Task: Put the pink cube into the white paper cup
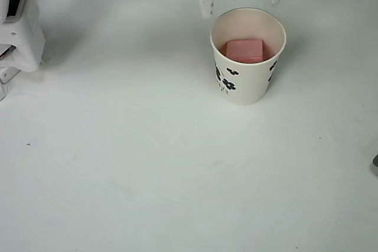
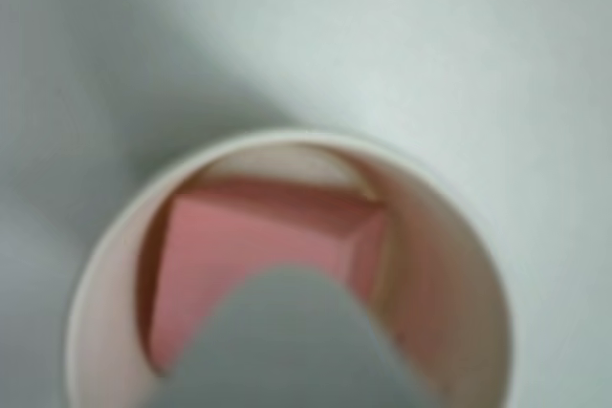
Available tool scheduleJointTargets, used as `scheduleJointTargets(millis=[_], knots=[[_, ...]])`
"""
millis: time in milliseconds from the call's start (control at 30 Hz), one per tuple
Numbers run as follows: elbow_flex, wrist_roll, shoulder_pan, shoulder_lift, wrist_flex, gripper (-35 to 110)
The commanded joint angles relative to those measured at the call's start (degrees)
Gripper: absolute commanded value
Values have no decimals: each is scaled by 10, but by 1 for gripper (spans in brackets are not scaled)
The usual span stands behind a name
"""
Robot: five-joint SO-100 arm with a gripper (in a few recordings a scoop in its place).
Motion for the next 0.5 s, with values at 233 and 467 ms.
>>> scheduleJointTargets(millis=[233, 467], knots=[[-37, -8, -4, 24, 9, 50], [-33, -15, 7, 24, 9, 50]])
